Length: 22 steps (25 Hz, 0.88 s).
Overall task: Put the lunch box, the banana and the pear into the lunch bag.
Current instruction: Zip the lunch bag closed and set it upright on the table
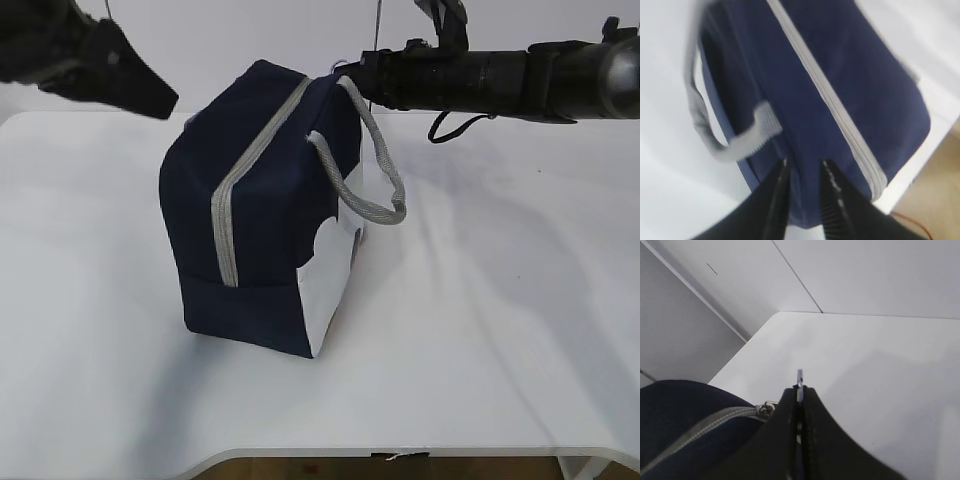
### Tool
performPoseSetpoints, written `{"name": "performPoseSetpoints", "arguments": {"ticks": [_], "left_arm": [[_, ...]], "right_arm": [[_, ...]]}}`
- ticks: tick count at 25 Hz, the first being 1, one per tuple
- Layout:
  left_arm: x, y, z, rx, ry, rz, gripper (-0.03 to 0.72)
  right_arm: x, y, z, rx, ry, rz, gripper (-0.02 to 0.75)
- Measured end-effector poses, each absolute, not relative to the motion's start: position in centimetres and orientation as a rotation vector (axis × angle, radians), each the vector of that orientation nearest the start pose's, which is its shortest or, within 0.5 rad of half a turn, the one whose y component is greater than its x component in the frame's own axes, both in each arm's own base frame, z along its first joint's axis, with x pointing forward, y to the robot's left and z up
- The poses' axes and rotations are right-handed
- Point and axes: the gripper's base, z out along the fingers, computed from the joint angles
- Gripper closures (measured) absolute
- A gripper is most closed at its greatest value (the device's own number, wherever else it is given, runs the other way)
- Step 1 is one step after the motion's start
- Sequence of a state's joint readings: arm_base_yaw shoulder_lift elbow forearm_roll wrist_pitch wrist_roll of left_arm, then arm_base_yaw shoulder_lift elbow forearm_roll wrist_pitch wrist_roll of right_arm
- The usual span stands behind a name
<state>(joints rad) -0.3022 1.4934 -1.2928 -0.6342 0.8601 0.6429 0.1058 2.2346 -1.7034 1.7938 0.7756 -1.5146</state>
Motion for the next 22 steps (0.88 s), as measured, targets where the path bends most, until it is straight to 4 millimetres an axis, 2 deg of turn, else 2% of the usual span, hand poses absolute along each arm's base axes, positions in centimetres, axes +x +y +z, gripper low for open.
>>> {"name": "performPoseSetpoints", "arguments": {"ticks": [2, 4, 10, 17, 22], "left_arm": [[29.8, -13.1, 35.3, 0.751, 2.238, -0.609, 0.395], [30.2, -12.8, 36.4, 0.712, 2.204, -0.602, 0.335], [32.5, -13.2, 38.4, 0.566, 2.113, -0.629, 0.298], [37.4, -15.1, 36.8, 0.524, 2.14, -0.752, 0.295], [40.7, -16.5, 34.7, 0.518, 2.193, -0.831, 0.295]], "right_arm": [[49.5, 11.5, 21.9, -0.322, 1.822, 1.006, 0.731], [49.5, 11.6, 21.9, -0.325, 1.821, 1.009, 0.731], [49.4, 11.6, 21.9, -0.334, 1.815, 1.023, 0.731], [49.4, 11.6, 22.0, -0.335, 1.814, 1.025, 0.731], [49.4, 11.7, 22.0, -0.339, 1.812, 1.03, 0.731]]}}
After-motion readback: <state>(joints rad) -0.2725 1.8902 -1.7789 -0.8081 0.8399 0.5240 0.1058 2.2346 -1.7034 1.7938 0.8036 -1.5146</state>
